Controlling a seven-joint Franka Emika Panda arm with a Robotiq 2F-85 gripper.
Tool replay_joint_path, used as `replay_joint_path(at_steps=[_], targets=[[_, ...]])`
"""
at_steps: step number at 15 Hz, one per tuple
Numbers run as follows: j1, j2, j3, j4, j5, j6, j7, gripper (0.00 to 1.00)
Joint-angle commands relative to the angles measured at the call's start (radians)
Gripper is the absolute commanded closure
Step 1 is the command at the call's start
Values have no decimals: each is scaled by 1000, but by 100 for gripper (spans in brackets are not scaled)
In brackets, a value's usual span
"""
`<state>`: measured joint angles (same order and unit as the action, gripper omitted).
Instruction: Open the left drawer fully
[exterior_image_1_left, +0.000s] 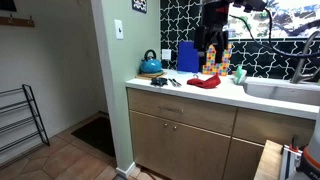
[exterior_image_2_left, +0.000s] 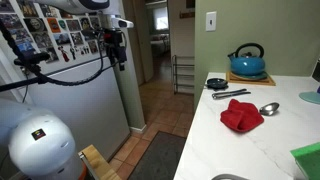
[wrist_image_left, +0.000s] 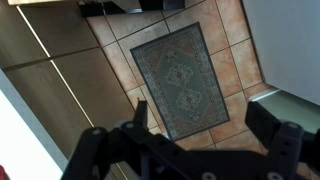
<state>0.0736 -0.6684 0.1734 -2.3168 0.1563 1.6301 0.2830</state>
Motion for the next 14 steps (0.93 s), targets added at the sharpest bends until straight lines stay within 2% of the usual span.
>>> replay_joint_path(at_steps=[1, 14], targets=[[-4, 1, 2, 4, 1, -3, -2, 0], [-5, 26, 4, 9, -2, 7, -7, 0]])
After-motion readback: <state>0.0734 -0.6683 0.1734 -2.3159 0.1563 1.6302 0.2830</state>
